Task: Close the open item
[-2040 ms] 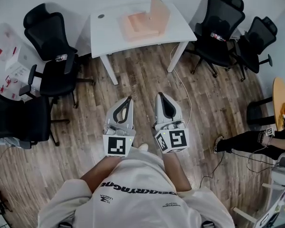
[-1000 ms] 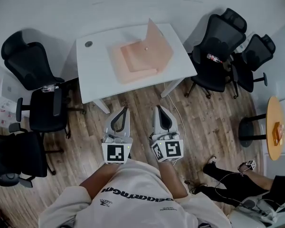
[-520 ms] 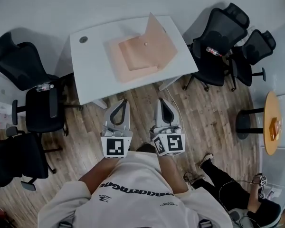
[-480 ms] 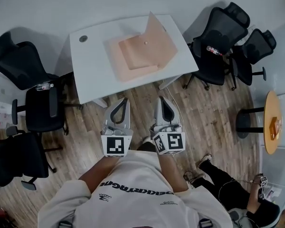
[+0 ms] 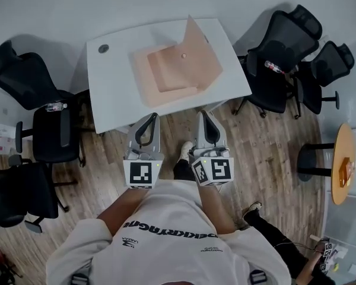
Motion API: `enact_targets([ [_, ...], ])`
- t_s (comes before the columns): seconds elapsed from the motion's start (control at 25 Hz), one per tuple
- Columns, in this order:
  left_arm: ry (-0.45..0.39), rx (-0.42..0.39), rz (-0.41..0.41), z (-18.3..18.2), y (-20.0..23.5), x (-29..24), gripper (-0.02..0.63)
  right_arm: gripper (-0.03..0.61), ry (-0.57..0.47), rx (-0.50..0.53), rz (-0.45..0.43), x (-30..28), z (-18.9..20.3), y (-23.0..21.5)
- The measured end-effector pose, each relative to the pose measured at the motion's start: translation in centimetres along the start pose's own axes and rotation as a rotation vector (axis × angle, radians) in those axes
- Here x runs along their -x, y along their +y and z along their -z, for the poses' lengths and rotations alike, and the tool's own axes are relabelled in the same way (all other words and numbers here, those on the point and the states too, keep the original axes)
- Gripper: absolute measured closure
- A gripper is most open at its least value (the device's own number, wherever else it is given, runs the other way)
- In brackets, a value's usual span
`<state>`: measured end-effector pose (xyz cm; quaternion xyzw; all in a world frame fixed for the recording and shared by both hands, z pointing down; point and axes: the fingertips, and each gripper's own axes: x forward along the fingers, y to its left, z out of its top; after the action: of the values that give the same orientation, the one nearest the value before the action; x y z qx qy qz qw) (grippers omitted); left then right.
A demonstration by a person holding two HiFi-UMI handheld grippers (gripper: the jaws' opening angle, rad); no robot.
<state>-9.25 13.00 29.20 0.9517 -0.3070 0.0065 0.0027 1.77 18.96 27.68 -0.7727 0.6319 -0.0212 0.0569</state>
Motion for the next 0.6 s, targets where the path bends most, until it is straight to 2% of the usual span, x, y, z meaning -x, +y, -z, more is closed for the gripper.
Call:
enact_targets([
  [0.16, -0.018, -0.028, -0.058, -0.2, 0.1, -3.6, 0.614, 0.58, -0.009, 0.004, -0.05, -3.1, -0.9, -2.6],
  [0.6, 0.01, -0.042, -0.198, -0.5, -0.4, -12.1, 0.614, 0.58, 0.014, -0.006, -0.179, -10.3, -1.7, -9.8],
])
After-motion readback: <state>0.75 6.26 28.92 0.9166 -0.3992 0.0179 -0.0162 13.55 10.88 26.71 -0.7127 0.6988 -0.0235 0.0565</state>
